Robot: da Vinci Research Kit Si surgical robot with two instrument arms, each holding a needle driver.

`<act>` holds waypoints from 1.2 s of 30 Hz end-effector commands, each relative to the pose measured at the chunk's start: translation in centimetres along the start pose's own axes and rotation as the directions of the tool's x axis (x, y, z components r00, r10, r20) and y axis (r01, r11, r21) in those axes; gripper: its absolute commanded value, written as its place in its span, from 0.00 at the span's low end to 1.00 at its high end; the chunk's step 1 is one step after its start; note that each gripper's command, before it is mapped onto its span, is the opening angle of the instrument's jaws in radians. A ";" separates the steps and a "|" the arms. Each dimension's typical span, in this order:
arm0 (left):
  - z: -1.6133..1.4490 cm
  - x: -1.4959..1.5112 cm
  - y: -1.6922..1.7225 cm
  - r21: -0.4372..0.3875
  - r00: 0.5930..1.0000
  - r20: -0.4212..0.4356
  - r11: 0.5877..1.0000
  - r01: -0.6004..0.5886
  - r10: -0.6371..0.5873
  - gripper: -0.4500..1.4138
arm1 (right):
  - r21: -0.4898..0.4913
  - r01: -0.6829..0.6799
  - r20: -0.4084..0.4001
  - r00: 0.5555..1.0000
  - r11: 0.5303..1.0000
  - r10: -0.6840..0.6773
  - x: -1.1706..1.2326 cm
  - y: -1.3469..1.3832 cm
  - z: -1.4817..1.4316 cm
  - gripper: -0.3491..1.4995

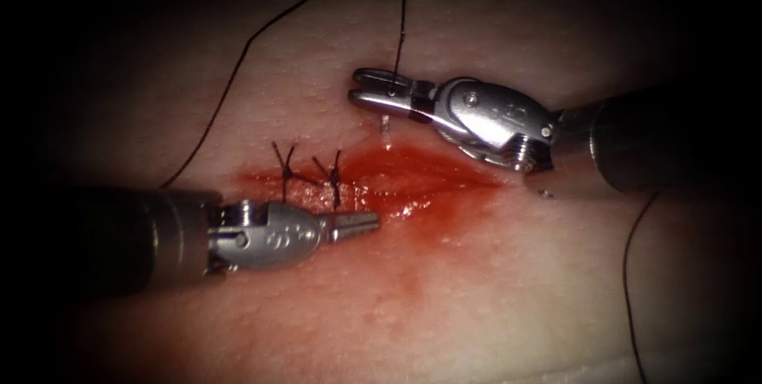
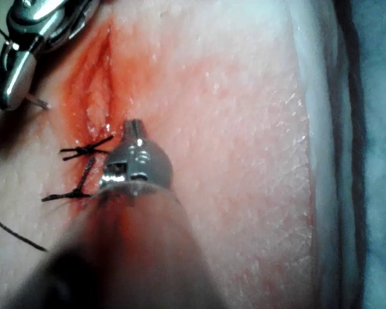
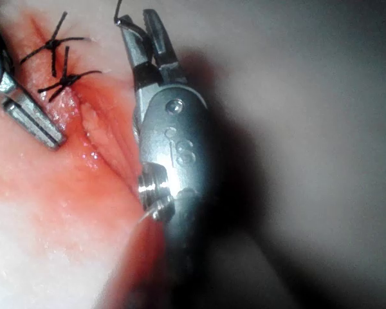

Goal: Wound Closure
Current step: Pierce the top of the incision using the needle in the right gripper.

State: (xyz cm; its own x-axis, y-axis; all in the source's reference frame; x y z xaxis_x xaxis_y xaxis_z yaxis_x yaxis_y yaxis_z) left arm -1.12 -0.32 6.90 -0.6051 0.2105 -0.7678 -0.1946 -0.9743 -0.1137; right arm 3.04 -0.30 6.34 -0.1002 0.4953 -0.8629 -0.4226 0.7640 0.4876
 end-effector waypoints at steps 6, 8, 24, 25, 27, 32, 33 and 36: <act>0.07 0.00 0.02 0.001 1.000 0.000 1.000 0.000 0.000 0.09 | -0.044 -0.008 0.021 1.000 0.999 0.009 -0.04 0.06 0.10 0.00; 0.07 0.00 0.02 0.001 1.000 0.000 1.000 0.000 0.000 0.09 | -0.061 -0.037 0.022 0.999 0.997 0.038 -0.04 0.08 0.11 0.00; 0.05 0.00 0.01 0.000 1.000 -0.001 1.000 0.001 -0.001 0.09 | -0.161 -0.565 0.112 0.804 0.809 0.584 -0.20 -0.11 0.05 0.00; 0.05 0.00 0.01 -0.001 1.000 -0.001 1.000 0.001 -0.001 0.09 | -0.164 -0.577 0.118 0.794 0.801 0.596 -0.21 -0.13 0.04 0.00; 0.04 0.00 0.00 -0.002 1.000 -0.002 1.000 0.001 -0.001 0.09 | -0.155 -0.614 0.137 0.762 0.774 0.632 -0.27 -0.21 0.02 0.00; 0.04 -0.01 -0.02 -0.003 1.000 -0.002 1.000 0.002 -0.002 0.09 | -0.150 -0.689 0.172 0.688 0.709 0.705 -0.37 -0.47 -0.01 0.00; 0.04 -0.01 -0.02 -0.003 1.000 -0.002 1.000 0.002 -0.002 0.09 | -0.152 -0.700 0.174 0.676 0.698 0.716 -0.39 -0.51 -0.03 0.00; 0.04 -0.01 -0.02 -0.003 1.000 -0.002 1.000 0.001 -0.001 0.09 | -0.157 -0.738 0.189 0.631 0.657 0.753 -0.44 -0.65 -0.08 0.00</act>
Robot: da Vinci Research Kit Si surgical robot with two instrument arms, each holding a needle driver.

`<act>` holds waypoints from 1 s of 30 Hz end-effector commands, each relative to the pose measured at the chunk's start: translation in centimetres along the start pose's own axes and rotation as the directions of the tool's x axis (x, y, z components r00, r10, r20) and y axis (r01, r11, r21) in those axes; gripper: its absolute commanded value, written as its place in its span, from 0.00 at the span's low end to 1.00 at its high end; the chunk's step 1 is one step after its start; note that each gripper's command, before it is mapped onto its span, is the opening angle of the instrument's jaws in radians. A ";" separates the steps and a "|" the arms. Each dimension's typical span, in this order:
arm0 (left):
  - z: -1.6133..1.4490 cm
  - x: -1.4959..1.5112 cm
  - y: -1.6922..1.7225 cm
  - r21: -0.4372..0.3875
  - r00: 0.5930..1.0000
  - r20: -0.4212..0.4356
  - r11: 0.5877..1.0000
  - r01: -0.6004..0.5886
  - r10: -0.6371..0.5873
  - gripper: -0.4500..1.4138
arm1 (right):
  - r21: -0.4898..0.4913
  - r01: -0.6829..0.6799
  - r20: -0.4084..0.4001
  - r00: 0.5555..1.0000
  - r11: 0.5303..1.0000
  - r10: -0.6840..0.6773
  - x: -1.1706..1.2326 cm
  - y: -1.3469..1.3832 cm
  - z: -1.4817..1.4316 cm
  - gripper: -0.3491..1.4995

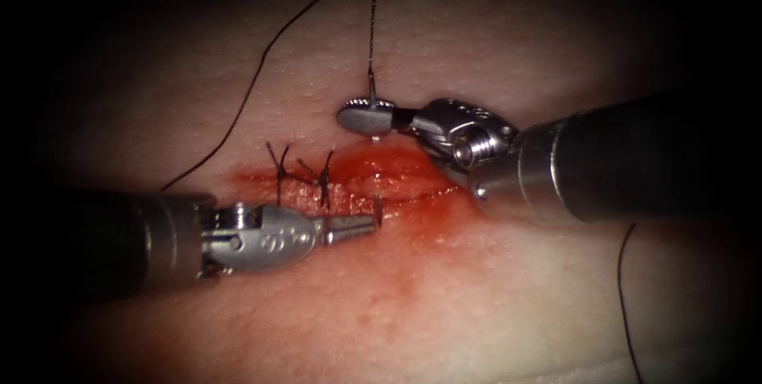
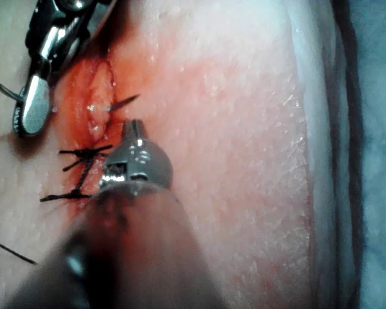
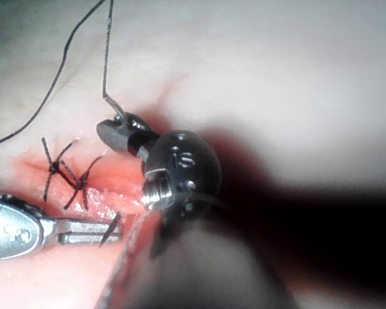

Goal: Wound Closure
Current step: Pierce the top of the incision using the needle in the right gripper.

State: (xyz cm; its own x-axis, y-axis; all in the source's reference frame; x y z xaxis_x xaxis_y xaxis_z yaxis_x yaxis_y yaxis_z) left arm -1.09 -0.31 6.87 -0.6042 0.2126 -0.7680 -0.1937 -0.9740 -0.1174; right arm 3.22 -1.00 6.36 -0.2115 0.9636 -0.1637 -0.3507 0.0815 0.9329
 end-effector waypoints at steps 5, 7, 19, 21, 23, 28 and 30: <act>0.08 -0.01 0.00 -0.001 1.000 -0.001 1.000 0.000 0.000 0.09 | 0.006 -0.028 0.008 1.000 1.000 0.028 -0.16 0.00 0.05 0.00; 0.08 -0.01 0.00 -0.001 1.000 -0.001 1.000 0.000 0.000 0.09 | 0.035 -0.005 -0.037 0.999 0.999 0.006 -0.08 0.04 0.06 0.17; 0.06 -0.01 0.01 -0.001 1.000 -0.001 1.000 0.000 0.000 0.09 | -0.122 0.404 -0.158 0.894 0.907 -0.419 0.28 0.28 -0.04 0.84; 0.06 -0.01 0.01 -0.001 1.000 -0.001 1.000 0.000 0.000 0.09 | -0.139 0.414 -0.159 0.887 0.900 -0.433 0.33 0.28 -0.08 0.88; 0.06 -0.01 0.01 0.000 1.000 -0.001 1.000 0.000 0.000 0.09 | -0.160 0.429 -0.148 0.880 0.889 -0.451 0.37 0.25 -0.10 0.90; 0.06 0.00 0.01 0.000 1.000 -0.001 1.000 0.000 0.000 0.09 | -0.121 0.430 -0.137 0.886 0.895 -0.444 0.45 0.17 -0.09 0.84; 0.06 0.00 0.01 0.000 1.000 -0.001 1.000 0.000 0.000 0.09 | -0.102 0.429 -0.130 0.889 0.897 -0.440 0.48 0.14 -0.07 0.75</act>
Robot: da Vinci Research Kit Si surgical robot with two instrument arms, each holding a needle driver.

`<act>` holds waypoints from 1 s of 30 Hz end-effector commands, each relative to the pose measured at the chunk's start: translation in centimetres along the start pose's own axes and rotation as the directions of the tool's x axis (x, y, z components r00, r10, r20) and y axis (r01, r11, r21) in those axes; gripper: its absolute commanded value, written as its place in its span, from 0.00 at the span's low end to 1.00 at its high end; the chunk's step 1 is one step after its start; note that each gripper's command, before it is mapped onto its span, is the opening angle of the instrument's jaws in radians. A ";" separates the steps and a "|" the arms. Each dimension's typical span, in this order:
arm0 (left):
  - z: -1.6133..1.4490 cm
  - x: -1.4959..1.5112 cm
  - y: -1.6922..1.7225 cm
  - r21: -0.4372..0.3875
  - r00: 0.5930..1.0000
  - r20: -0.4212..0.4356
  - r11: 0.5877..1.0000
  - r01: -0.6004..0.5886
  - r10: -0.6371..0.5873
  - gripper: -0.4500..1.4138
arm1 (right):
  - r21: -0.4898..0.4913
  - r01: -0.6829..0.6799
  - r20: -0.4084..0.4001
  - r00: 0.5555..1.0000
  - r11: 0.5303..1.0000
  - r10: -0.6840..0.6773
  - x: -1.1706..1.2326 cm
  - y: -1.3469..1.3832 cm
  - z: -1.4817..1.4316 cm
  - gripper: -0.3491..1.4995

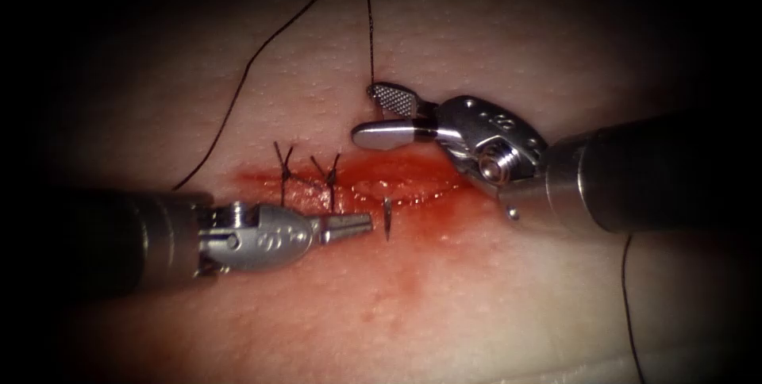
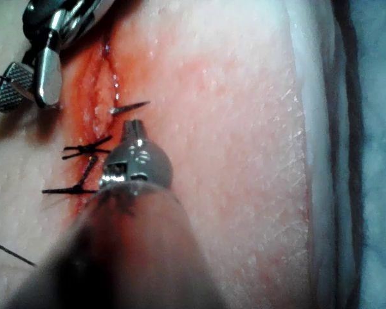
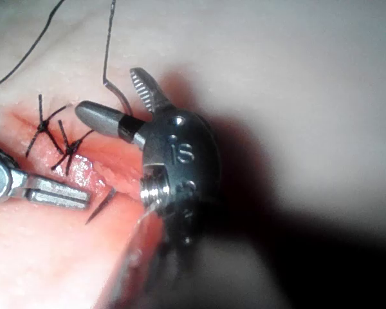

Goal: Wound Closure
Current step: Pierce the top of the incision using the needle in the right gripper.

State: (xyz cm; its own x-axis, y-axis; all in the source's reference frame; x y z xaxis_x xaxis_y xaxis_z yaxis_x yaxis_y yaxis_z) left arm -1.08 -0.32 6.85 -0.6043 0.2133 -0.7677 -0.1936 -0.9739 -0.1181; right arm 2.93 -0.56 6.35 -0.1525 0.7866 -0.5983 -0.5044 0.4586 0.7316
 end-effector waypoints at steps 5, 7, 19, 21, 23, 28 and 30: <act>0.07 0.00 0.01 0.001 1.000 0.000 1.000 0.000 0.000 0.09 | 0.012 -0.002 0.011 1.000 1.000 0.002 0.05 0.01 0.12 0.71; 0.07 -0.01 0.01 0.001 1.000 0.000 1.000 0.000 0.000 0.09 | 0.012 0.010 0.037 0.999 1.000 -0.011 0.06 0.01 0.11 0.34; 0.02 -0.01 -0.02 -0.005 1.000 -0.003 1.000 0.001 -0.001 0.07 | -0.069 -0.218 0.252 0.940 0.973 0.228 -0.01 -0.14 0.06 0.00; 0.02 -0.01 -0.02 -0.005 1.000 -0.003 1.000 0.001 -0.001 0.07 | -0.068 -0.282 0.266 0.919 0.957 0.290 -0.03 -0.18 0.04 0.00; 0.02 -0.01 -0.03 -0.005 1.000 -0.003 1.000 0.001 -0.001 0.07 | -0.061 -0.351 0.279 0.893 0.934 0.354 -0.06 -0.24 0.00 0.00; 0.02 -0.01 -0.03 -0.006 1.000 -0.003 1.000 0.007 -0.007 0.07 | -0.021 -0.430 0.297 0.859 0.903 0.416 -0.16 -0.39 -0.08 0.00; 0.02 -0.01 -0.04 -0.006 1.000 -0.003 1.000 -0.004 0.004 0.07 | -0.010 -0.439 0.299 0.856 0.898 0.421 -0.20 -0.43 -0.10 0.00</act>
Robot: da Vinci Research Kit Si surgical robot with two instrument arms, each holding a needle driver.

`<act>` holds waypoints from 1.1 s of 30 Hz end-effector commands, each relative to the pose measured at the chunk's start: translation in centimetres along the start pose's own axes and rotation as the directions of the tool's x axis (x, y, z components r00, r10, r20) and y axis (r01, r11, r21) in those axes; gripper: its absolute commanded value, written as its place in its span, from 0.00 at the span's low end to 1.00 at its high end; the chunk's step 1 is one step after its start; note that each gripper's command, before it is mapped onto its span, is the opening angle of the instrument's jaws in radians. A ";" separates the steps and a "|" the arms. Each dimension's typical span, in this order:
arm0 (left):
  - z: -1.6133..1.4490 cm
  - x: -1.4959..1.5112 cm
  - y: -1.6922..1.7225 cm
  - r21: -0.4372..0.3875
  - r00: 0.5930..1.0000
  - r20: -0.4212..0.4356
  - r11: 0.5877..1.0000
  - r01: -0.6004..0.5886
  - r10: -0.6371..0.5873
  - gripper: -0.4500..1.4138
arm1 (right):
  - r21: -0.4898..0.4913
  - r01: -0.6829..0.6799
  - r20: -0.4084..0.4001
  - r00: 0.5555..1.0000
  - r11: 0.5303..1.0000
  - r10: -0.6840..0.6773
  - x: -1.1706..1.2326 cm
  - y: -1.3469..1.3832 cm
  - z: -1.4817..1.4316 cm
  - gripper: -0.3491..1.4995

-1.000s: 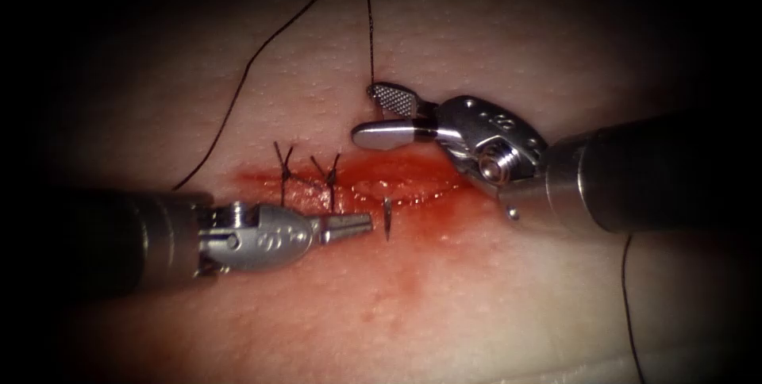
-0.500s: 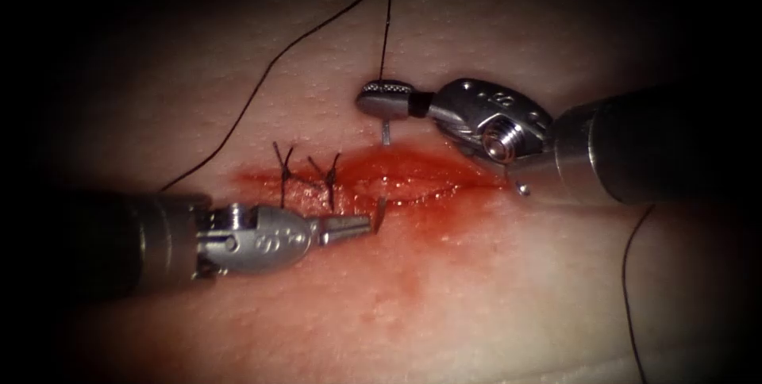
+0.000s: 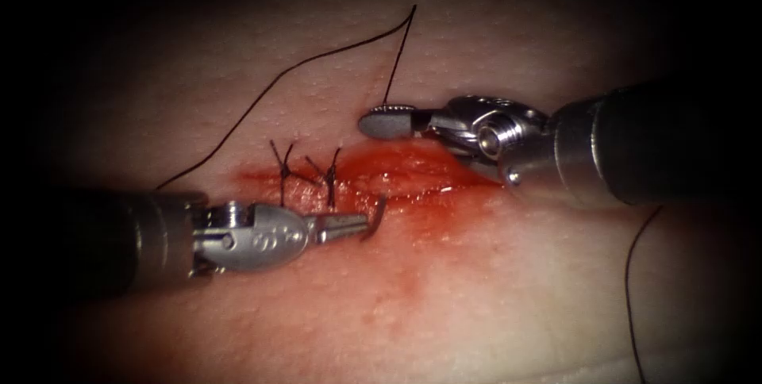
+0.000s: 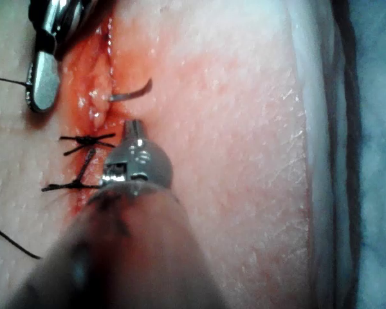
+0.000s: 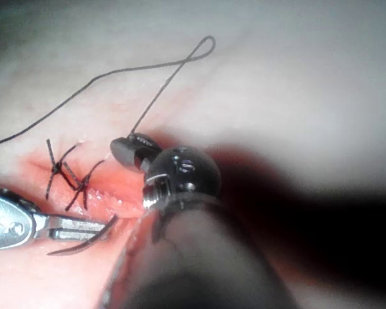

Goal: Wound Closure
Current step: Pierce the top of the incision using the needle in the right gripper, then grab the needle with the left jaws and pull it through the skin.

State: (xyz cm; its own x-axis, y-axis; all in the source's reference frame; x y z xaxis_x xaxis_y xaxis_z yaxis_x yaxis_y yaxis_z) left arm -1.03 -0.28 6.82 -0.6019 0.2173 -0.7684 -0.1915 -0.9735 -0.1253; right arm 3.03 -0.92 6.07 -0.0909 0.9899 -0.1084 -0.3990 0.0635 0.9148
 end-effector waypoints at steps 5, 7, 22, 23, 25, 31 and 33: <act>0.07 0.00 -0.07 -0.003 0.995 -0.033 0.996 -0.090 0.090 0.11 | 0.082 0.027 -0.075 0.997 0.996 -0.021 -0.08 0.08 -0.02 0.11; 0.06 0.01 -0.11 -0.004 0.984 -0.084 0.988 -0.155 0.154 0.14 | 0.081 0.073 -0.116 0.991 0.994 -0.064 0.00 0.18 -0.15 0.27; -0.01 0.01 -0.10 -0.110 0.912 -0.266 0.930 -0.352 0.313 0.26 | 0.017 0.179 -0.190 0.967 0.984 -0.172 0.37 0.75 -0.87 0.51; 0.00 0.02 -0.09 -0.140 0.908 -0.272 0.921 -0.364 0.318 0.26 | 0.016 0.184 -0.191 0.965 0.983 -0.178 0.36 0.74 -0.87 0.50; 0.01 0.04 -0.08 -0.151 0.903 -0.289 0.916 -0.372 0.319 0.27 | 0.013 0.189 -0.193 0.964 0.982 -0.183 0.35 0.73 -0.85 0.47; 0.14 0.15 -0.06 -0.157 0.890 -0.319 0.908 -0.389 0.326 0.41 | 0.006 0.202 -0.200 0.960 0.979 -0.197 0.31 0.71 -0.79 0.35; 0.22 0.19 -0.06 -0.155 0.883 -0.329 0.904 -0.399 0.334 0.45 | 0.005 0.206 -0.204 0.958 0.979 -0.200 0.25 0.71 -0.77 0.35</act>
State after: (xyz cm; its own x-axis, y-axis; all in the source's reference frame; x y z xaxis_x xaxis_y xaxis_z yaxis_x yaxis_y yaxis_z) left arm -1.26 -0.17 6.76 -0.3391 -0.1527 -0.9283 0.1885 -0.9778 0.0920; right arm 1.95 -0.71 6.34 -0.1935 0.9099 -0.3669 -0.4072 0.2658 0.8738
